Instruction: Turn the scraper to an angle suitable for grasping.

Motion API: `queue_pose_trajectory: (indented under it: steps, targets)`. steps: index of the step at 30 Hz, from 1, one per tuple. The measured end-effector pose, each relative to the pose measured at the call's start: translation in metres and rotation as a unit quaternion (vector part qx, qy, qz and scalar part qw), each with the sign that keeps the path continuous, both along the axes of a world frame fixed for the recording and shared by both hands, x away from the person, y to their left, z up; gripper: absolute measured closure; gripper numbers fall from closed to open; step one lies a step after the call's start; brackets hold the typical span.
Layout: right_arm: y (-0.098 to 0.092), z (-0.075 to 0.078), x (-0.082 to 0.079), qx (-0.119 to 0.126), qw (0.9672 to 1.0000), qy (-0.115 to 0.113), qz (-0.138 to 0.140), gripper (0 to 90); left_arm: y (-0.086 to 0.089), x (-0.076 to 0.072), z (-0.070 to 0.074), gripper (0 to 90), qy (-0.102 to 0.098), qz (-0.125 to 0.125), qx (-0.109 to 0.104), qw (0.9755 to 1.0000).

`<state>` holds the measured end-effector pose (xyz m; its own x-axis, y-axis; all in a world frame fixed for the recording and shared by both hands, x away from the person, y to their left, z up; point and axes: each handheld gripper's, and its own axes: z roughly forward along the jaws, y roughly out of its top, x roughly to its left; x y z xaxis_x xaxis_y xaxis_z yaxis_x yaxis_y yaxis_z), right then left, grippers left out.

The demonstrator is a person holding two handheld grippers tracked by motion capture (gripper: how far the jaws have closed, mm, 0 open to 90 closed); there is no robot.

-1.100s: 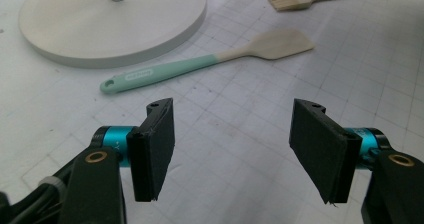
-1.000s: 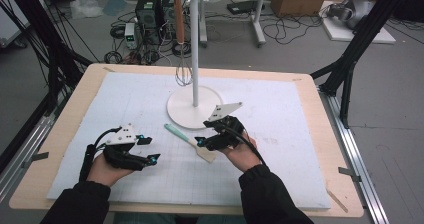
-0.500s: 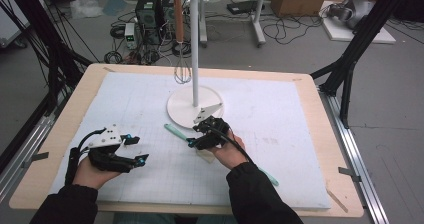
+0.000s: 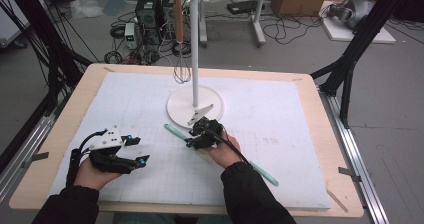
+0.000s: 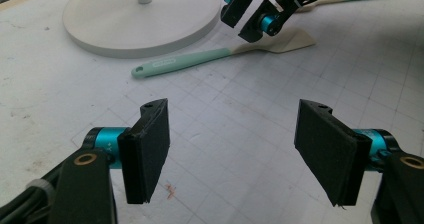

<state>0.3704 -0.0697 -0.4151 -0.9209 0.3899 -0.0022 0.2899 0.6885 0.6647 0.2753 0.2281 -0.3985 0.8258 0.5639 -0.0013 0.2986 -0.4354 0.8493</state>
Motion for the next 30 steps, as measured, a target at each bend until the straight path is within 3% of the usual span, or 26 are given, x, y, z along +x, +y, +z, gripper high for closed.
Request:
queue_pose_trajectory:
  steps: [14, 30]
  targets:
    - [0.006, -0.012, 0.007, -0.023, 0.9996, 0.019, -0.001, 71.0, 0.000, 0.001, -0.001, 31.6, -0.003, 0.000, 0.002, 1.0000]
    - [0.011, -0.016, 0.008, -0.035, 0.9992, 0.017, -0.012, 76.5, -0.001, 0.001, -0.002, 31.1, -0.003, 0.001, -0.001, 1.0000]
